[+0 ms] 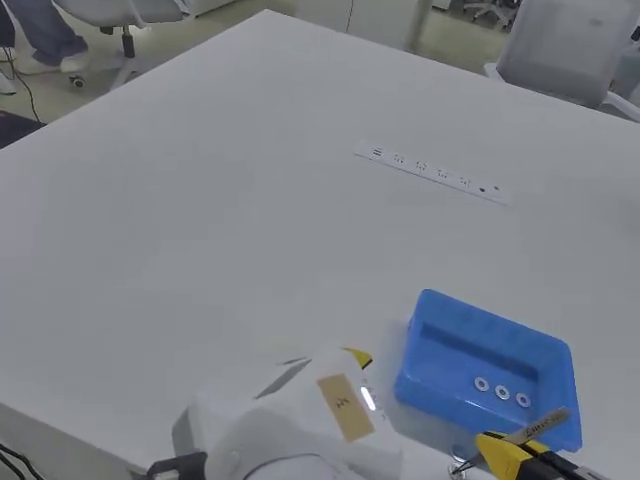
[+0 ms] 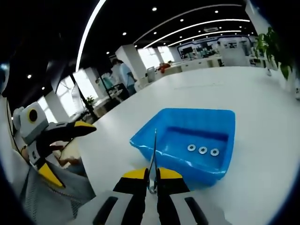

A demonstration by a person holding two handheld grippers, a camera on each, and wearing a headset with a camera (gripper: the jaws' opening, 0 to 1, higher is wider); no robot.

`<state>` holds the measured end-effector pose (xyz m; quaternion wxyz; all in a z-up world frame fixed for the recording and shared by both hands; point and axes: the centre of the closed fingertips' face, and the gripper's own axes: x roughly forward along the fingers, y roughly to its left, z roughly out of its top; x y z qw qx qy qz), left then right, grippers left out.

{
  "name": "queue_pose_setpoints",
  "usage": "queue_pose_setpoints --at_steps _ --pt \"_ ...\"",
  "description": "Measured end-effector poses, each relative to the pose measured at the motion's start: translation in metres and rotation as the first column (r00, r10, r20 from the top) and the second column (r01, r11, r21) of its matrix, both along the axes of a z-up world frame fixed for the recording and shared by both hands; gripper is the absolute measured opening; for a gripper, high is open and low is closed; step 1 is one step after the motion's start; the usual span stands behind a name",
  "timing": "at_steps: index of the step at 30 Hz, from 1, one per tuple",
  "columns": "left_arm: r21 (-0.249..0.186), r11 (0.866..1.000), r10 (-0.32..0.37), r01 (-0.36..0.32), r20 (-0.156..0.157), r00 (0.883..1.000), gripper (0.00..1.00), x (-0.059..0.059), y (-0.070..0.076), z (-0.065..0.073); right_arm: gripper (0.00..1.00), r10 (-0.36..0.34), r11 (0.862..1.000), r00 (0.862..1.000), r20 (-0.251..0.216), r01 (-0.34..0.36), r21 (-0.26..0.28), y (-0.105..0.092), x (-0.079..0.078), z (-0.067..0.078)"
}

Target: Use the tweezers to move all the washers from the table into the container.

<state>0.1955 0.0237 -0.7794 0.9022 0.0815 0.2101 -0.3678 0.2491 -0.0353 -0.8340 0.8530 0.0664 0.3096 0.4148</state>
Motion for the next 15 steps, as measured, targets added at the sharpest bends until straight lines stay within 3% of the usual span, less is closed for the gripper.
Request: queue_pose_setpoints --at_steps 4,5,6,10,11,13,15 --pt "-0.012 1.000 0.009 -0.009 -0.004 1.000 0.80 0.000 0.001 0.001 0.04 0.104 0.987 0.990 0.101 -0.090 -0.135 0.005 -0.006 0.002" --pt "-0.016 1.000 0.011 -0.011 -0.006 1.000 0.80 0.000 0.001 0.001 0.04 0.135 0.980 0.983 0.122 -0.114 -0.166 0.008 -0.009 0.002" --pt "-0.016 1.000 0.011 -0.011 -0.006 1.000 0.80 0.000 0.002 0.001 0.04 0.195 0.961 0.967 0.165 -0.154 -0.231 0.013 -0.014 0.002" --pt "-0.019 1.000 0.003 -0.003 -0.007 1.000 0.80 -0.001 0.000 0.001 0.04 0.270 0.932 0.941 0.202 -0.203 -0.299 0.022 -0.020 0.000" --pt "-0.019 1.000 0.001 -0.001 -0.005 1.000 0.80 -0.001 0.000 0.001 0.04 0.301 0.921 0.925 0.231 -0.219 -0.321 0.025 -0.022 0.000" --pt "-0.019 1.000 -0.005 0.005 -0.006 1.000 0.80 -0.001 0.000 0.002 0.03 0.309 0.915 0.922 0.233 -0.221 -0.339 0.025 -0.023 -0.001" --pt "-0.031 0.999 -0.006 0.005 -0.019 1.000 0.80 -0.001 -0.001 0.001 0.03 0.302 0.914 0.927 0.222 -0.215 -0.344 0.022 -0.021 -0.001"
